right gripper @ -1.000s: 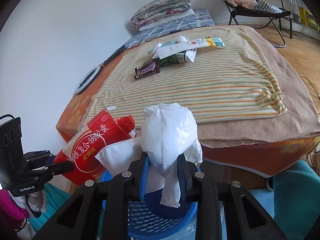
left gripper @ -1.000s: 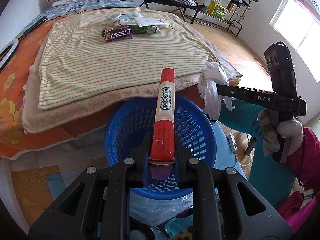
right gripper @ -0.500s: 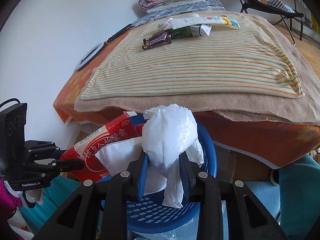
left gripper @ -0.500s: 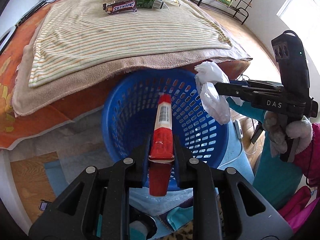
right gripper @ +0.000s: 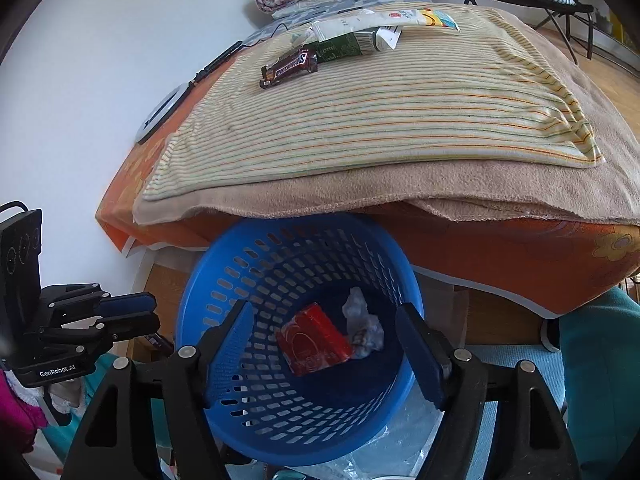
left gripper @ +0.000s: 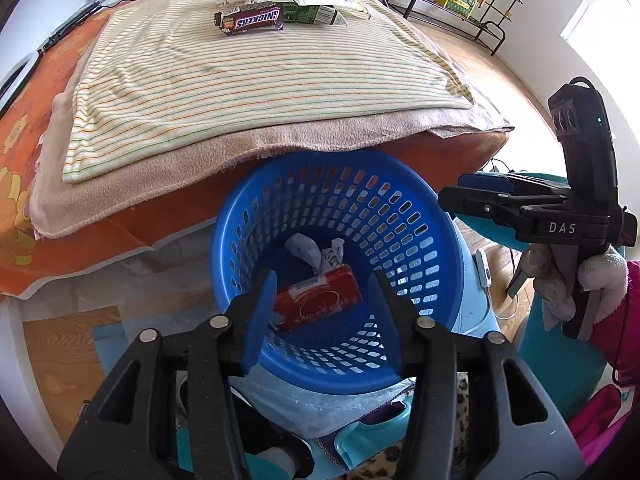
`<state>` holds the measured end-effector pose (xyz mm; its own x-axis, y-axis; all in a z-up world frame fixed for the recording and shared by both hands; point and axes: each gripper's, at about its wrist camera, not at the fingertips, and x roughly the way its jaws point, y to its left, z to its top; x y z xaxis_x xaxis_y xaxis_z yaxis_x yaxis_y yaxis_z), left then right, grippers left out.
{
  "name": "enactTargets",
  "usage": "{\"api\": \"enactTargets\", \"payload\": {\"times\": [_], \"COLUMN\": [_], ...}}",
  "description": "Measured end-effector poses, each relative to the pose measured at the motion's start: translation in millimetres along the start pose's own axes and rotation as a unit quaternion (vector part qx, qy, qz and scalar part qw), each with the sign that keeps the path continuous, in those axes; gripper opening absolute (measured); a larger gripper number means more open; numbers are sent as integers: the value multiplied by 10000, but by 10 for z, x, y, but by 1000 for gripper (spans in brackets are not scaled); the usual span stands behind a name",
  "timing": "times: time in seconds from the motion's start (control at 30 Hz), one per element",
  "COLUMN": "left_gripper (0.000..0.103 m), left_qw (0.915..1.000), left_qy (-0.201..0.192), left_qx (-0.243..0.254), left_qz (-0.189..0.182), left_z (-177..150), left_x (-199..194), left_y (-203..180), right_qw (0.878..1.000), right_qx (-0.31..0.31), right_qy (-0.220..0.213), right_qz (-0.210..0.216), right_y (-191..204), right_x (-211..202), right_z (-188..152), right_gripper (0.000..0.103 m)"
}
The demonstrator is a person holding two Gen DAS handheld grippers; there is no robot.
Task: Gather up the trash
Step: 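Carry the red box and white bag to the blue basket and release both, then move both tools back over the bed toward the remaining trash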
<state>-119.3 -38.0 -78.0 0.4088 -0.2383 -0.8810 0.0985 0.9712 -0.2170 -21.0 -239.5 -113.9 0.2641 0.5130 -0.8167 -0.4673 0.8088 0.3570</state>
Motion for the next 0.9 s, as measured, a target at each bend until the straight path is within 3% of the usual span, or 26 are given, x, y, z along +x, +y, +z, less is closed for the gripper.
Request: {"api": "enactTargets", "payload": {"times": [0.13, 0.43, 0.57, 0.9], "left_gripper": [65, 65, 70, 70], "left_qw": [10000, 9999, 9998, 9984], "left_qy": [-52, -101, -176, -549], "left_qx": [-39, -12, -60, -3], "left_qz": [43, 93, 45, 94], "left_z": [27, 110, 213, 701], "left_x": [-12, -19, -51, -177], "left_y": [11, -13, -13, 9], "right_qw": [10000, 9996, 9995, 9990], "right_qx": [38, 157, 175, 142], "right_qy": [-25, -16, -22, -319], "right_qz": [-59, -238, -280, -283], "right_y": [-12, -40, -34, 7], "right_x": [-9, -9, -16, -207], "right_z": [11, 40, 59, 259], "right_gripper": [84, 91, 92, 93]}}
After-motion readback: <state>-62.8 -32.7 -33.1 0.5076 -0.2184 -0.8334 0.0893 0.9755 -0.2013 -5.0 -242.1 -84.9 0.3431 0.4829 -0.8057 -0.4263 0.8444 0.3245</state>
